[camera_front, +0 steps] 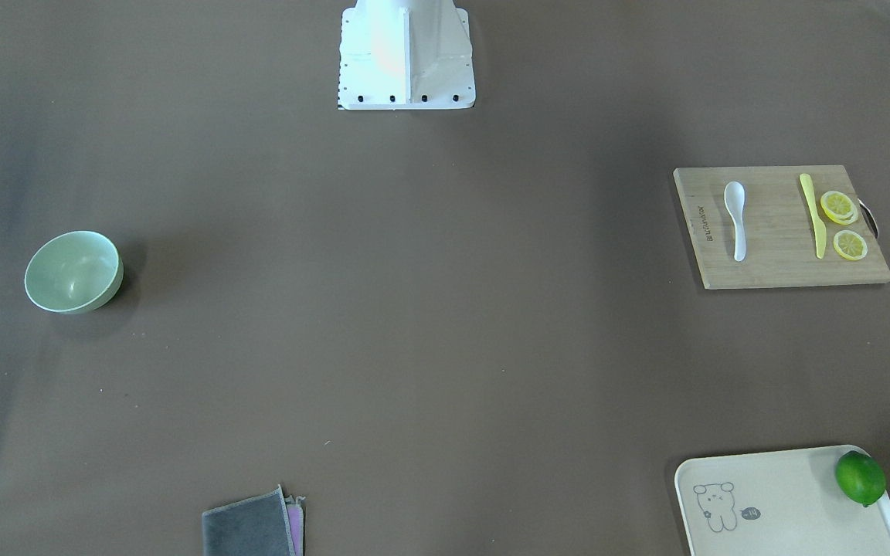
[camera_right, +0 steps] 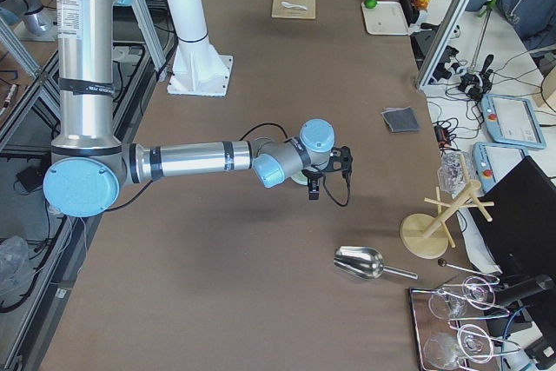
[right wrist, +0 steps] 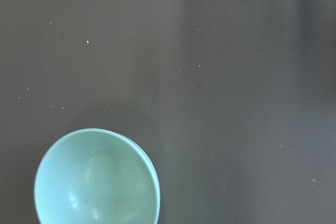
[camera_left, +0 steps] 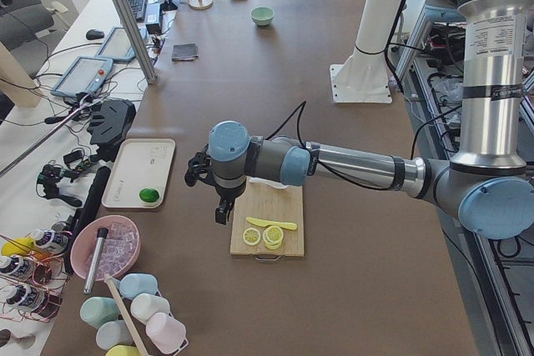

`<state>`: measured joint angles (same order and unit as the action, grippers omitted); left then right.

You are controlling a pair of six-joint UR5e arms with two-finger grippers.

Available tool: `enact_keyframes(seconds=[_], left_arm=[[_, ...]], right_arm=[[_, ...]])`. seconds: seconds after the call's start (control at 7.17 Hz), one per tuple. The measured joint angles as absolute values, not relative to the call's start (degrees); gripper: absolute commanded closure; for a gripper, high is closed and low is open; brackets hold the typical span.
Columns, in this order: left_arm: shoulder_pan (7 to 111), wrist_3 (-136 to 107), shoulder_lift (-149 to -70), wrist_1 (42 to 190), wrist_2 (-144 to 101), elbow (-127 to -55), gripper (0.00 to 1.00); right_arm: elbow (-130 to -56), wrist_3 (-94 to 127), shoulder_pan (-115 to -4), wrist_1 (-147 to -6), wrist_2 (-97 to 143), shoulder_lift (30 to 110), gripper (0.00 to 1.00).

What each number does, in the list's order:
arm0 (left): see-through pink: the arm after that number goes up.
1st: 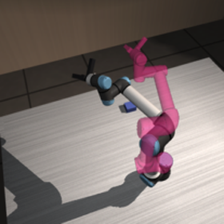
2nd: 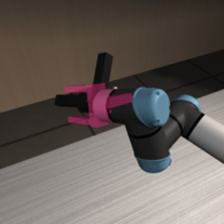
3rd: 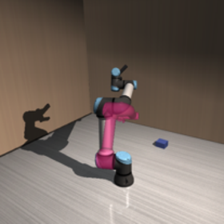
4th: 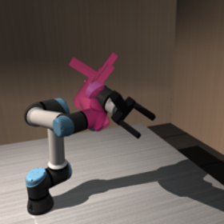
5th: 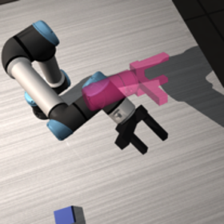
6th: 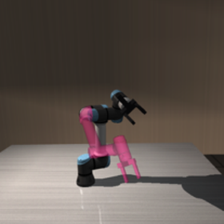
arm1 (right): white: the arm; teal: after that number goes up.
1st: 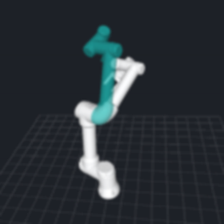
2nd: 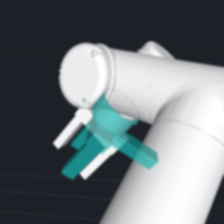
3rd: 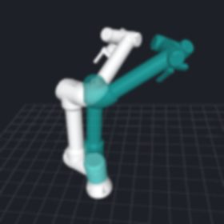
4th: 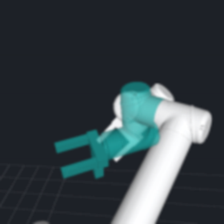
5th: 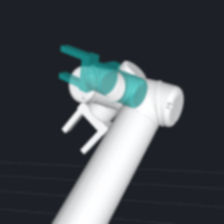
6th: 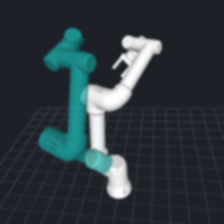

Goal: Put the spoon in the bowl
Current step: 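Reach the right gripper down to the rim of the pale green bowl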

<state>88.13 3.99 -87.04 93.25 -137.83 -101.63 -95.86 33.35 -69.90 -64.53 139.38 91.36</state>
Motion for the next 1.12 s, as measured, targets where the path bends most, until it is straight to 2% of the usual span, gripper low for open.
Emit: enact_keyframes(seconds=[0.84, 1.12], left_arm=[[88.11, 0.75, -88.07, 93.18, -139.21, -102.56, 0.02], [88.11, 0.71, -88.36, 93.13, -139.22, -102.38, 0.02]], right_arm=[[-89.53, 36.33, -62.29, -61.89, 134.93, 88.19, 0.08], [-88.88, 36.44, -61.33, -60.64, 134.51, 88.23, 0.19]])
